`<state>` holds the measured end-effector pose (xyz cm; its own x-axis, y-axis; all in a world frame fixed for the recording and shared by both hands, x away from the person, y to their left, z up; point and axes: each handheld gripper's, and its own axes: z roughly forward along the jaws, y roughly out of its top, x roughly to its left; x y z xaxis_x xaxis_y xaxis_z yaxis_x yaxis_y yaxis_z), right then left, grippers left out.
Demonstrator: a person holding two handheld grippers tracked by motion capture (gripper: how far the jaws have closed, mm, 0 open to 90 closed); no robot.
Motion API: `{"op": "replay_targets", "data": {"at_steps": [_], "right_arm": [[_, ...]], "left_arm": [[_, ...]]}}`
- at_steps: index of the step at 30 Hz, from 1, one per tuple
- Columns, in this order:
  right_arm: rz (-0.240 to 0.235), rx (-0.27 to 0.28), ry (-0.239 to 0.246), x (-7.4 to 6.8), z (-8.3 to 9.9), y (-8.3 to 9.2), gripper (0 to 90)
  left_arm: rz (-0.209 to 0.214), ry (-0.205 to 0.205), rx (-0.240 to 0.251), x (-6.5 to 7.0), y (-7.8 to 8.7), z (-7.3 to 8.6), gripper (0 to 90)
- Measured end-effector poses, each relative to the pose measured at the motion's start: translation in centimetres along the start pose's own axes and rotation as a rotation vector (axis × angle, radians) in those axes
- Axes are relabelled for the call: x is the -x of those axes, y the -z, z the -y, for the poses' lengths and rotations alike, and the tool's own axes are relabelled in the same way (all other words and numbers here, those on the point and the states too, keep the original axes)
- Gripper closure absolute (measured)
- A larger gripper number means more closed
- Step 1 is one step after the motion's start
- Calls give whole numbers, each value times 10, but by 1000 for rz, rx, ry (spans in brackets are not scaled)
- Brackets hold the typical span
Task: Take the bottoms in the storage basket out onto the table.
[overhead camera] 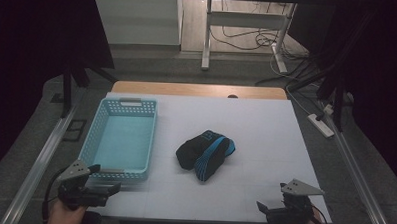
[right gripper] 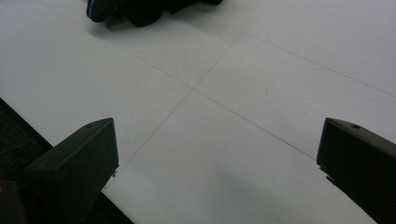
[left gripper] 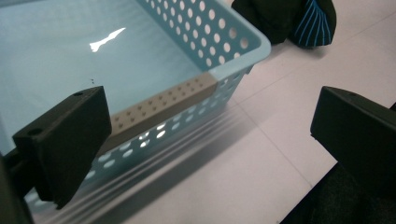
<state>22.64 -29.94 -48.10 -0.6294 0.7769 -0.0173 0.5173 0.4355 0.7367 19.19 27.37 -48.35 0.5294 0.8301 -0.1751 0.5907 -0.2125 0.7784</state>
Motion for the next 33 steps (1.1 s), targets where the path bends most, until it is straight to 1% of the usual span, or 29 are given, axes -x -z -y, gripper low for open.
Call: {"op": "replay_targets", "data": {"at_steps": [5, 8, 12, 16, 19, 22, 25, 28, 33], "right_arm": [[1, -2, 1, 0, 0, 0, 0], [1, -2, 2, 0, 0, 0, 0], [3, -3, 6, -1, 0, 0, 0], [3, -4, 5, -1, 0, 0, 0], [5, -1, 6, -1, 0, 0, 0], [4, 1, 4, 0, 0, 0, 0], [4, 0, 5, -1, 0, 0, 0], [3, -1, 5, -1, 0, 0, 0], [4, -1, 4, -1, 0, 0, 0]], "left_arm": [[-13, 0, -1, -1, 2, 6, 0], [-19, 5, 6, -1, 3, 10, 0], [-28, 13, 4, -4, 5, 17, 0], [-49, 18, -10, -8, 7, 23, 0], [-52, 24, -13, -10, 8, 26, 0], [-61, 14, -29, -10, 8, 29, 0], [-60, 7, -44, -10, 6, 31, 0], [-60, 0, -43, -9, 7, 32, 0], [-64, 7, -68, -11, 9, 34, 0]]}}
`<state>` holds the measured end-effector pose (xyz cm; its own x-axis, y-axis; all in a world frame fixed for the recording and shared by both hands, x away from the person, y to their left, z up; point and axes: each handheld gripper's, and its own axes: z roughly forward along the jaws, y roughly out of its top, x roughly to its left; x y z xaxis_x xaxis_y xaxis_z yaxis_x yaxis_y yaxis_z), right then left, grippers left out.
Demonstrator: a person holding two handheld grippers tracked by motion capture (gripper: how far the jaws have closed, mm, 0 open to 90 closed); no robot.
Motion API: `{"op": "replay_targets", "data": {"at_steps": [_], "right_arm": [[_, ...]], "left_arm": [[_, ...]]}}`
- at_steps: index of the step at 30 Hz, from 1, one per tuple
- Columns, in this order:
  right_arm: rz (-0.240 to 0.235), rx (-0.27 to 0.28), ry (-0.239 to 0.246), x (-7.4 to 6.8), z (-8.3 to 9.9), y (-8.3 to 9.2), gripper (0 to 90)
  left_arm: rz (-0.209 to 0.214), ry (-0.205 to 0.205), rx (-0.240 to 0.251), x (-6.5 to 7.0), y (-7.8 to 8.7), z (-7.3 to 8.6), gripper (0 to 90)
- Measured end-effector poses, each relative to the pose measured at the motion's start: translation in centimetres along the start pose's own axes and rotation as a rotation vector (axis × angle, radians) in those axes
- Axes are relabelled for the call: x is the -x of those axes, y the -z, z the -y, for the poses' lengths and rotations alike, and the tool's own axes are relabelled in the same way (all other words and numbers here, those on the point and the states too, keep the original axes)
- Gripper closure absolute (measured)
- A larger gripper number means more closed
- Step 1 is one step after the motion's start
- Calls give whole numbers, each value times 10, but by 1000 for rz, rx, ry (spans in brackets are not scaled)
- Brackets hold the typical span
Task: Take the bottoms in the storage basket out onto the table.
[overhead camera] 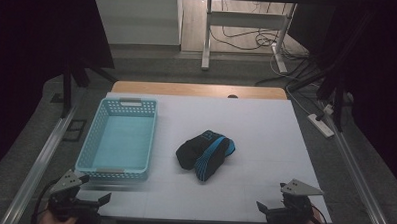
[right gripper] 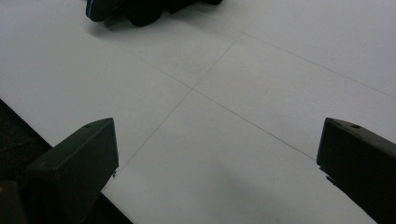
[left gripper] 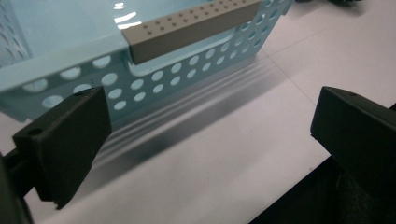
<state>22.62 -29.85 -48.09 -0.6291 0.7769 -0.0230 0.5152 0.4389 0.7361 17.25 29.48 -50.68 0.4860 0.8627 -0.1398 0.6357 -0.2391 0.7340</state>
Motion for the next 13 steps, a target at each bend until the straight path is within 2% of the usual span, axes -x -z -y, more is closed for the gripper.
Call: {"op": "replay_targets", "data": {"at_steps": [9, 13], "right_arm": [[-1, -1, 1, 0, 0, 0, 0], [1, -7, 5, 0, 0, -1, 0]], "left_arm": [[24, -11, -49, -2, -1, 2, 0], [37, 1, -43, -3, 0, 3, 0]]}}
